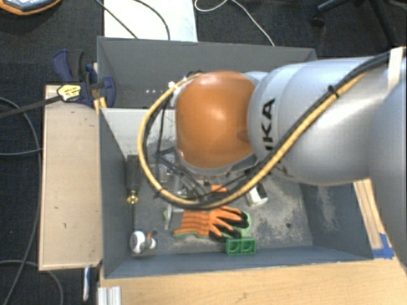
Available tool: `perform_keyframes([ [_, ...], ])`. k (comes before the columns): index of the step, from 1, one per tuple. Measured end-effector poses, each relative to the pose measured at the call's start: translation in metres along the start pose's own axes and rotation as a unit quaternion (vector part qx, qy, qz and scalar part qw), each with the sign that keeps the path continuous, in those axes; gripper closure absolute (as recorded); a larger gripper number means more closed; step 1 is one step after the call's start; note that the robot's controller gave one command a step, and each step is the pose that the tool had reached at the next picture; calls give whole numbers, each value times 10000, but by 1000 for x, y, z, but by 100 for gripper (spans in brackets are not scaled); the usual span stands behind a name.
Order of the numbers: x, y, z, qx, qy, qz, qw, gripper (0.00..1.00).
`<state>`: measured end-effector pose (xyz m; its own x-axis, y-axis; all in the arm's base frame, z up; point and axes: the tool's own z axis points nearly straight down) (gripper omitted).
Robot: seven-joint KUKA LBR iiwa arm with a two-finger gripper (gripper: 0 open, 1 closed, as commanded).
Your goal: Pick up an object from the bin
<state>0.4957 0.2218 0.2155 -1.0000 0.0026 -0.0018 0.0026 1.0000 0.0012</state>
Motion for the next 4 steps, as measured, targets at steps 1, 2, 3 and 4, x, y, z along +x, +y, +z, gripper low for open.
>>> perform_keyframes([
  [1,-13,-6,56,19,59,353,9994,0],
  [2,-39,-22,-39,4,12,1,10000,0],
  [3,-48,-42,7,6,22,634,9980,0],
  [4,-62,-52,41,6,21,-885,9961,0],
])
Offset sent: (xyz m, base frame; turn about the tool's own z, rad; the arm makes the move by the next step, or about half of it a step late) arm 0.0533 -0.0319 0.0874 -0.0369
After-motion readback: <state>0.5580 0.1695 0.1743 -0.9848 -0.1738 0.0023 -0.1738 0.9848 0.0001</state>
